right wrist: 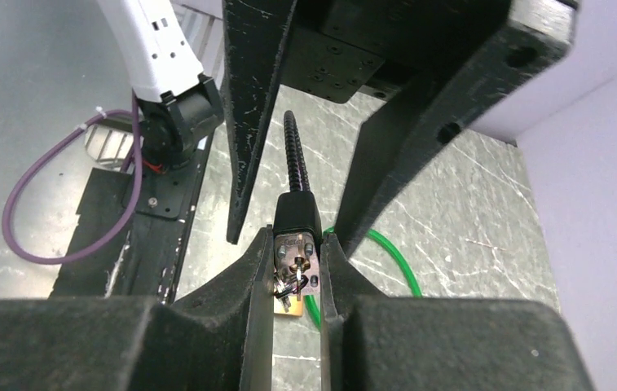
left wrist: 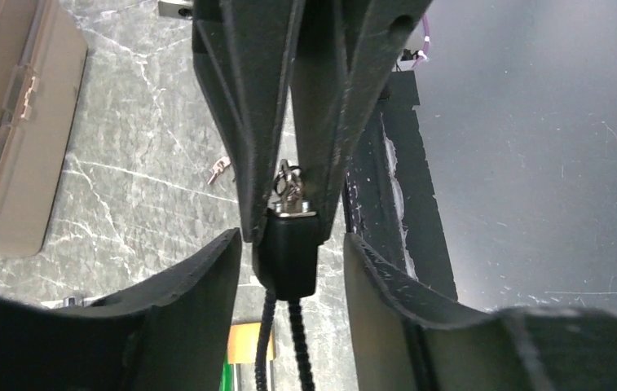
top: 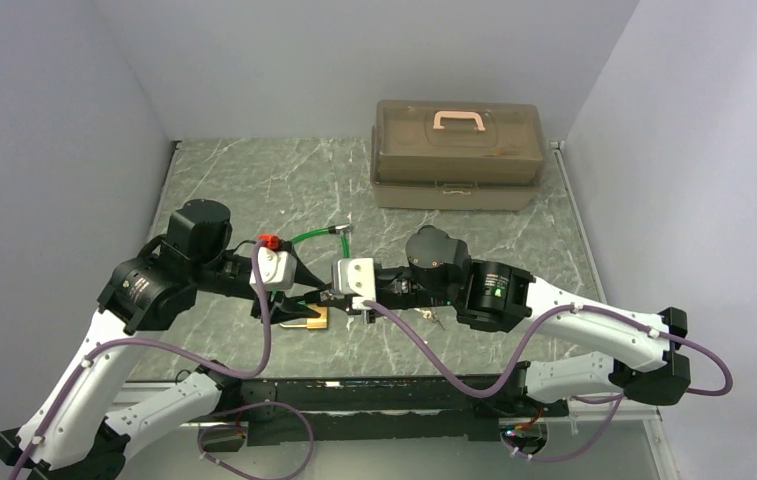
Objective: Unlock with the key
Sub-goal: Unlock the lock.
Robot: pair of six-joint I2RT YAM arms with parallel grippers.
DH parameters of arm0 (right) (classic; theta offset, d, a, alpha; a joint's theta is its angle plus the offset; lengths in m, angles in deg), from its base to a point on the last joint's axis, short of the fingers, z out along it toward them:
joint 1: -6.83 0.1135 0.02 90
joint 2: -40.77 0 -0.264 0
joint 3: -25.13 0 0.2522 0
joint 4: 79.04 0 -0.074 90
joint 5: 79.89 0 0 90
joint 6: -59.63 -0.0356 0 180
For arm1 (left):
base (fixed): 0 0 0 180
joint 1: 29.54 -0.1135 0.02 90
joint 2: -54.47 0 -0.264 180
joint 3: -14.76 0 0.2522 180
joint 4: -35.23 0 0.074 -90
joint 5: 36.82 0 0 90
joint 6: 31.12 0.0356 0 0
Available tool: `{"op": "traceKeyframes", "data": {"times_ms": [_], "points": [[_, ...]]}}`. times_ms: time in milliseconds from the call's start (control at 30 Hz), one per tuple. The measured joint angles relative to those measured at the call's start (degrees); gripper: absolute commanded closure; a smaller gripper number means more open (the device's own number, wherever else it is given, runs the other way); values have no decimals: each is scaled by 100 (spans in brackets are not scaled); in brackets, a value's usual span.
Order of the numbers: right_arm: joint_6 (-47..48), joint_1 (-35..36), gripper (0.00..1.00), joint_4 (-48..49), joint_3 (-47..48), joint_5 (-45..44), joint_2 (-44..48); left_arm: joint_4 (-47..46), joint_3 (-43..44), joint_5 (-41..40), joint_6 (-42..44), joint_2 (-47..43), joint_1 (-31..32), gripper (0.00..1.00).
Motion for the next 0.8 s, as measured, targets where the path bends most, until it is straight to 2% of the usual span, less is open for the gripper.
{"op": "traceKeyframes", "data": {"times_ms": [100,200,333,400,467,533,667,767,800], "points": [[-133,0,100,319,-236,-98,57,-59,-122,15,-63,-85,4,55],[-306,13,100,636,-494,-155,142,-129,-236,0,-109,-149,2,53],[-487,11,100,898,-632,-157,177,-225,-407,2,-149,-254,4,44],[-553,11,100,1010,-647,-157,179,-232,-487,7,-153,-310,2,30],[-610,11,100,1117,-649,-160,181,-212,-538,13,-118,-356,2,26],[-656,7,100,1180,-651,-157,201,-186,-551,13,-101,-393,4,31],[-730,2,100,1233,-651,-133,212,-173,-555,-20,-92,-444,2,57],[-828,15,100,1228,-651,-46,212,-212,-553,-103,-87,-444,-9,68],[-850,15,100,1228,-651,-28,212,-225,-553,-109,-87,-444,-9,74]]}}
